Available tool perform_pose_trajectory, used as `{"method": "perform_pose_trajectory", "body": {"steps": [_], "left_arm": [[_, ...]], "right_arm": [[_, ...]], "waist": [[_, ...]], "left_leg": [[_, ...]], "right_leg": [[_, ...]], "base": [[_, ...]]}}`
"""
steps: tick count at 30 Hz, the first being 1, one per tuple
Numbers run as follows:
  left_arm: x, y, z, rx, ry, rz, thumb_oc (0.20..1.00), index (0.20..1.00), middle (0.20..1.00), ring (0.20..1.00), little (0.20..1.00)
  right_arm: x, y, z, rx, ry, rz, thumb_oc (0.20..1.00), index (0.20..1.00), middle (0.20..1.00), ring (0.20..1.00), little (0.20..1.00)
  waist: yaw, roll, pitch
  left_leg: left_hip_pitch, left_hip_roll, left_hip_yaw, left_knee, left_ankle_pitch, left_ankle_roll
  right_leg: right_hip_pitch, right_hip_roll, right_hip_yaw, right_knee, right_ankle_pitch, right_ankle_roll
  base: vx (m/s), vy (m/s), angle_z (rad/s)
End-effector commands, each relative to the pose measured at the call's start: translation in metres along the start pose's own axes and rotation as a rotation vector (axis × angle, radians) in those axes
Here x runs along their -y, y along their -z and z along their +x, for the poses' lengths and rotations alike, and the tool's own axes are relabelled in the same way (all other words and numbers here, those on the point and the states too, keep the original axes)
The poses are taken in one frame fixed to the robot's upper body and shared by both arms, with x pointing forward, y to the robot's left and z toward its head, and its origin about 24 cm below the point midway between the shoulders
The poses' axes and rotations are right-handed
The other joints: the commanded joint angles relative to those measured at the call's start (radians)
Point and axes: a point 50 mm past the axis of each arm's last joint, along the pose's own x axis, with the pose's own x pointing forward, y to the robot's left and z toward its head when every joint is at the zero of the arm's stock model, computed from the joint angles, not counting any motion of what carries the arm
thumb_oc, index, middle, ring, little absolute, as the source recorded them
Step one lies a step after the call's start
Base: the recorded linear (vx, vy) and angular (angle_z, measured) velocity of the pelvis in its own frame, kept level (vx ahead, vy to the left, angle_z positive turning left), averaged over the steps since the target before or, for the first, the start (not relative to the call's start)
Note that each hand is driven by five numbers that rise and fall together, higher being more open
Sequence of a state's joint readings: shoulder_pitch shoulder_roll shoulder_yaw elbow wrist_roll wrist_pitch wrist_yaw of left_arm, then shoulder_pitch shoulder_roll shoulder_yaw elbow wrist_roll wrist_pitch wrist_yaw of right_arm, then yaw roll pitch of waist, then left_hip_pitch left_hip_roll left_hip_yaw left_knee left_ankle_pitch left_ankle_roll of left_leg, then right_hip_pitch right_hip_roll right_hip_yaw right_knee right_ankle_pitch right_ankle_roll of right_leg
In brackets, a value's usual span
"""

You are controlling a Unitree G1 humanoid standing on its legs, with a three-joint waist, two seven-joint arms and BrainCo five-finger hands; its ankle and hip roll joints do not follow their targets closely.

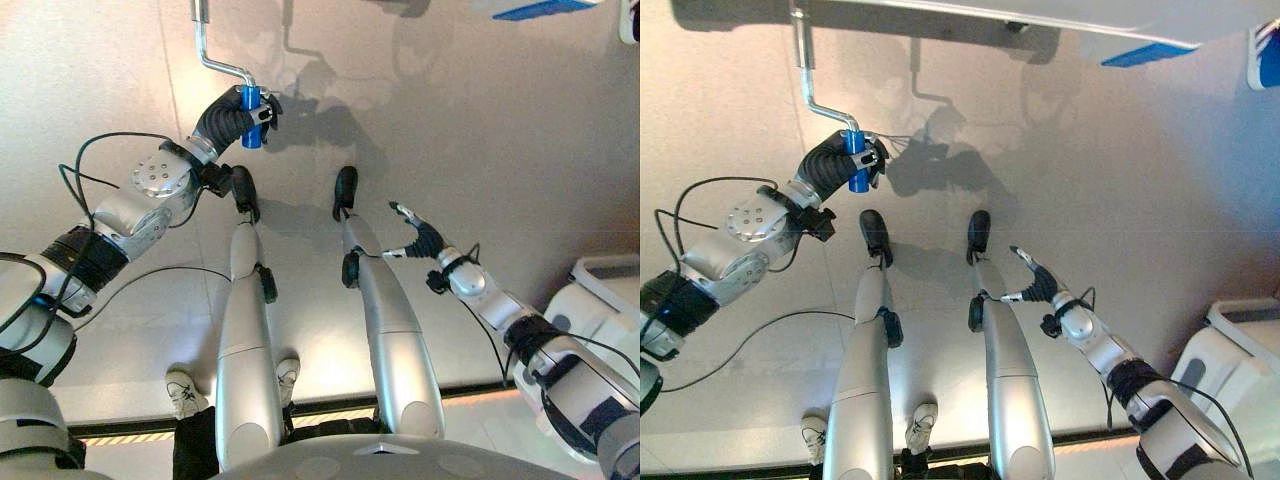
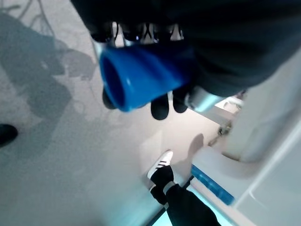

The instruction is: Raise the hospital bed

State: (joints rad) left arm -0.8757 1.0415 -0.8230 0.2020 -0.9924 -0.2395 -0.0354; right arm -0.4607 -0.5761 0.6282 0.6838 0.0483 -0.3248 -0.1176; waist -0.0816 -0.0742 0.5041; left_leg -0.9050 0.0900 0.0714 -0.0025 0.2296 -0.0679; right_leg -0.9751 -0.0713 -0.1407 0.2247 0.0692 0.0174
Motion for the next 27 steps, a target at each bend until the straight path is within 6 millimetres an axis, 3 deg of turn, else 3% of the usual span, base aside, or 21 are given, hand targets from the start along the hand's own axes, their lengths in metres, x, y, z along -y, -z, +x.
{"method": "perform_pose_trajectory", "body": {"steps": [1, 7, 14, 16, 27], "left_arm": [[0.024, -0.042, -0.014, 0.235, 0.195, 0.031, 0.2, 0.2, 0.2, 0.2, 0.2], [0.021, -0.036, -0.042, 0.196, 0.216, 0.012, 0.2, 0.2, 0.2, 0.2, 0.2], [0.009, -0.027, -0.061, 0.135, 0.174, 0.012, 0.2, 0.2, 0.2, 0.2, 0.2], [-0.007, -0.021, -0.07, 0.119, 0.089, 0.023, 0.2, 0.2, 0.2, 0.2, 0.2], [-0.04, 0.002, -0.083, 0.071, -0.148, 0.03, 0.2, 0.2, 0.2, 0.2, 0.2]], "right_arm": [[0.003, 0.012, -0.017, -0.016, -0.005, -0.018, 1.0, 1.0, 1.0, 1.0, 1.0], [0.006, 0.014, -0.021, -0.016, -0.007, -0.02, 1.0, 1.0, 1.0, 1.0, 1.0], [0.008, 0.017, -0.024, -0.018, -0.012, -0.027, 1.0, 1.0, 1.0, 1.0, 1.0], [0.012, 0.016, -0.027, -0.008, -0.006, -0.023, 1.0, 1.0, 1.0, 1.0, 1.0], [0.017, 0.013, -0.029, 0.015, 0.019, -0.023, 1.0, 1.0, 1.0, 1.0, 1.0]], "waist": [[-0.005, 0.03, 0.015], [0.006, 0.036, 0.015], [0.014, 0.041, 0.015], [0.021, 0.044, 0.015], [0.024, 0.045, 0.015]], "left_leg": [[0.102, -0.058, 0.021, 0.061, -0.148, 0.013], [0.106, -0.06, 0.023, 0.063, -0.15, 0.013], [0.106, -0.059, 0.025, 0.068, -0.153, 0.014], [0.105, -0.061, 0.024, 0.073, -0.154, 0.015], [0.098, -0.059, 0.024, 0.079, -0.157, 0.018]], "right_leg": [[0.05, 0.032, 0.032, -0.071, 0.084, 0.123], [0.053, 0.03, 0.032, -0.07, 0.085, 0.123], [0.053, 0.028, 0.032, -0.07, 0.085, 0.125], [0.052, 0.028, 0.034, -0.066, 0.082, 0.124], [0.045, 0.024, 0.033, -0.062, 0.079, 0.121]], "base": [[0.0, 0.0, 0.0], [0.0, 0.0, 0.0], [0.0, 0.0, 0.0], [0.0, 0.0, 0.0], [0.0, 0.0, 0.0]]}}
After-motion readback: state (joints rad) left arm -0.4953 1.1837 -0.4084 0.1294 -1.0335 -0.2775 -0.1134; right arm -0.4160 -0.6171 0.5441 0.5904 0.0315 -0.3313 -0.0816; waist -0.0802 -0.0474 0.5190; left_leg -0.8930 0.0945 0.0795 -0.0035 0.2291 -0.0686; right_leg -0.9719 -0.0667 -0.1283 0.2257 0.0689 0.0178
